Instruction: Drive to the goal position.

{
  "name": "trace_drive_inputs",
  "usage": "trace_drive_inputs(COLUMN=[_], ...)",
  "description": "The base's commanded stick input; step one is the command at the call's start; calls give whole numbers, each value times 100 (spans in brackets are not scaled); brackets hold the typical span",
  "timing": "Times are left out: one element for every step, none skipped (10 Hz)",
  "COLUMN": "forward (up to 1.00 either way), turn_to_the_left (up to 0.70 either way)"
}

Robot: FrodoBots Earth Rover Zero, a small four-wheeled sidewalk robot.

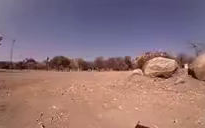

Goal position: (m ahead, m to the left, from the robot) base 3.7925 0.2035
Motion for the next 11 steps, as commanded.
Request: trace_drive_inputs(forward=[50, 50, 50, 50, 50, 50, 50, 50, 50, 50, 50], turn_to_the_left=[0, 0, 0, 0, 0, 0, 0, 0, 0, 0, 0])
